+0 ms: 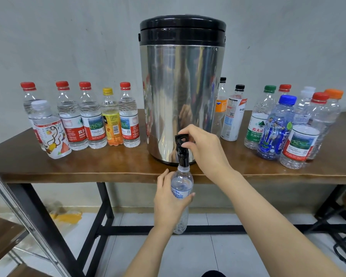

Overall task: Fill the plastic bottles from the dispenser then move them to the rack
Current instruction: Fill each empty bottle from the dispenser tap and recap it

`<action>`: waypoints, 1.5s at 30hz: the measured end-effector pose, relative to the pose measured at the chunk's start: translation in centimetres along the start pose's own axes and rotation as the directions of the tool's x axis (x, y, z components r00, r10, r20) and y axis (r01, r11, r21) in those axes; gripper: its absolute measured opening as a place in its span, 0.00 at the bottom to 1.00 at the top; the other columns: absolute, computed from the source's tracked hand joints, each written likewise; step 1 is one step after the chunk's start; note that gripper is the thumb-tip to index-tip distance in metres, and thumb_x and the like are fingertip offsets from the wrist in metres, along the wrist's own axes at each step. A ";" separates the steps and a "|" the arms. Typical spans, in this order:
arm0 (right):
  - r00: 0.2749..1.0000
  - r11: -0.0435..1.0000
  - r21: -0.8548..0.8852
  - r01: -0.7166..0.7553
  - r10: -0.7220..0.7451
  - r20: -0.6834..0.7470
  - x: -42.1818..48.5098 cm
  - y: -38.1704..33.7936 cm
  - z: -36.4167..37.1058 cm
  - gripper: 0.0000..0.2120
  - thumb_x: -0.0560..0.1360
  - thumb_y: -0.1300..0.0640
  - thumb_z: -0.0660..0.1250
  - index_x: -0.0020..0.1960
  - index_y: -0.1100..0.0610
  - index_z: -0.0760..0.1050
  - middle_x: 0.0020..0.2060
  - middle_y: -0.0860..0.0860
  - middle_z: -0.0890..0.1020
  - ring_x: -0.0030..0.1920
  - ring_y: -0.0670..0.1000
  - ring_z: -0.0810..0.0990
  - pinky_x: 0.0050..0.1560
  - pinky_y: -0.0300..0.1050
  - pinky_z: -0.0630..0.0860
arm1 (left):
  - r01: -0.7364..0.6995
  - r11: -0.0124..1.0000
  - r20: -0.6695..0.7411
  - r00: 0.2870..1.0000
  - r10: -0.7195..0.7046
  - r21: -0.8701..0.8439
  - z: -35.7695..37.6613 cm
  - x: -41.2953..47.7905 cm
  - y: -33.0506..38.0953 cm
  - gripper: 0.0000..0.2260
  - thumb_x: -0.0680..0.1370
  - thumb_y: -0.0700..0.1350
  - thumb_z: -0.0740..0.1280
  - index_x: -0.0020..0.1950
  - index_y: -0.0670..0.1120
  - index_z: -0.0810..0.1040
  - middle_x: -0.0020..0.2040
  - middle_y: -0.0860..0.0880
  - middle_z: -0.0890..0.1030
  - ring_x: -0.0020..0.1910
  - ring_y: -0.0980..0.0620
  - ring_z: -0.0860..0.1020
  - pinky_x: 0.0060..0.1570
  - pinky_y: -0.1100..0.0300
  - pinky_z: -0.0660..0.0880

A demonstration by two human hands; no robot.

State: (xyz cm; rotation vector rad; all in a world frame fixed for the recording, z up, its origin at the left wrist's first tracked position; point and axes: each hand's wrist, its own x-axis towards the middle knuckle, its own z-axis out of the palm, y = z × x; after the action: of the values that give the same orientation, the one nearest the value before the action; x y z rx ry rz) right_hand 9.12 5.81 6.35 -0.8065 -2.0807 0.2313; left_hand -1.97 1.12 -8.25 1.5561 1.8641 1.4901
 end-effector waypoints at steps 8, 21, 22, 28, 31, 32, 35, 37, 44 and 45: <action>0.963 0.991 0.028 0.131 -0.121 -0.243 -4.4 3.1 2.4 0.10 0.70 0.76 0.66 0.45 0.63 0.77 0.49 0.54 0.83 0.51 0.50 0.82 0.54 0.37 0.78 | 0.005 1.000 -0.028 1.000 -0.006 -0.026 0.2 0.0 -0.2 0.34 0.65 0.50 0.81 0.67 0.50 0.72 0.68 0.60 0.67 0.57 0.69 0.67 0.48 0.84 0.62; 0.976 0.982 0.174 -0.069 0.102 -0.191 -4.3 3.8 1.1 0.14 0.72 0.40 0.67 0.47 0.50 0.80 0.48 0.33 0.79 0.53 0.43 0.75 0.48 0.46 0.77 | 0.013 1.000 -0.032 0.999 -0.013 0.009 0.2 0.0 -0.2 0.34 0.65 0.51 0.81 0.68 0.50 0.71 0.71 0.56 0.69 0.59 0.65 0.68 0.48 0.84 0.62; 0.979 0.970 0.223 -0.093 0.130 -0.155 -4.1 4.2 0.9 0.13 0.73 0.41 0.67 0.48 0.49 0.80 0.49 0.32 0.79 0.55 0.44 0.75 0.48 0.51 0.78 | 0.015 1.000 -0.033 0.999 -0.014 0.012 0.3 0.0 -0.2 0.34 0.65 0.51 0.81 0.68 0.50 0.71 0.71 0.56 0.69 0.59 0.65 0.68 0.48 0.84 0.62; 0.958 0.942 0.327 -0.072 0.157 -0.240 -4.1 4.5 2.6 0.08 0.76 0.44 0.64 0.49 0.46 0.77 0.51 0.33 0.80 0.57 0.47 0.77 0.55 0.43 0.75 | 0.020 0.999 -0.036 0.999 -0.019 0.025 0.4 -0.1 -0.1 0.35 0.66 0.50 0.81 0.69 0.49 0.71 0.72 0.55 0.69 0.60 0.64 0.68 0.48 0.86 0.61; 0.942 0.926 0.373 -0.059 0.176 -0.287 -4.3 4.4 3.3 0.08 0.76 0.46 0.65 0.48 0.50 0.78 0.51 0.39 0.83 0.55 0.48 0.79 0.53 0.41 0.75 | 0.014 0.999 -0.035 0.999 -0.013 0.041 0.3 -0.1 -0.1 0.35 0.66 0.50 0.81 0.69 0.49 0.71 0.71 0.54 0.69 0.61 0.64 0.68 0.48 0.86 0.61; 0.937 0.920 0.388 -0.054 0.180 -0.298 -4.3 4.3 3.4 0.08 0.76 0.47 0.66 0.48 0.51 0.78 0.51 0.41 0.83 0.54 0.49 0.79 0.53 0.41 0.75 | 0.012 0.999 -0.033 0.999 -0.011 0.050 0.2 0.0 -0.1 0.35 0.66 0.50 0.81 0.69 0.49 0.71 0.71 0.54 0.69 0.62 0.63 0.69 0.48 0.85 0.61; 0.932 0.910 0.413 -0.041 0.185 -0.313 -4.2 4.3 3.7 0.08 0.75 0.49 0.67 0.47 0.53 0.78 0.50 0.44 0.84 0.53 0.49 0.80 0.51 0.39 0.75 | 0.012 0.998 -0.030 1.000 -0.010 0.069 0.1 0.0 -0.1 0.36 0.66 0.51 0.80 0.70 0.49 0.70 0.72 0.54 0.70 0.63 0.61 0.69 0.48 0.86 0.60; 0.928 0.910 0.413 -0.039 0.186 -0.322 -4.2 4.4 3.7 0.08 0.75 0.49 0.67 0.47 0.54 0.79 0.50 0.43 0.83 0.51 0.49 0.80 0.50 0.40 0.75 | 0.008 0.998 -0.031 1.000 -0.006 0.069 0.1 0.0 -0.1 0.36 0.66 0.51 0.81 0.70 0.49 0.70 0.72 0.54 0.70 0.62 0.64 0.67 0.48 0.87 0.59; 0.924 0.908 0.417 -0.040 0.193 -0.331 -4.0 4.6 3.9 0.10 0.75 0.49 0.66 0.47 0.55 0.79 0.49 0.45 0.84 0.51 0.51 0.81 0.49 0.43 0.77 | 0.015 0.997 -0.042 0.999 -0.012 0.075 0.1 0.0 -0.2 0.36 0.65 0.50 0.81 0.70 0.48 0.71 0.72 0.53 0.71 0.65 0.60 0.71 0.50 0.86 0.59; 0.924 0.909 0.416 -0.041 0.193 -0.331 -4.0 4.6 3.9 0.10 0.75 0.49 0.66 0.47 0.55 0.79 0.49 0.45 0.84 0.51 0.51 0.81 0.49 0.44 0.77 | 0.014 0.997 -0.043 0.999 -0.011 0.077 0.1 0.0 -0.2 0.36 0.65 0.50 0.81 0.70 0.48 0.71 0.72 0.53 0.71 0.65 0.60 0.71 0.50 0.86 0.59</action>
State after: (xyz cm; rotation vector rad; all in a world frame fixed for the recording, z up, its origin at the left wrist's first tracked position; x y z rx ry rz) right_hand 9.82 7.39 -0.69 -0.6629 -1.5601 0.5185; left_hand -2.00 1.18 -8.52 1.5552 1.9735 1.4730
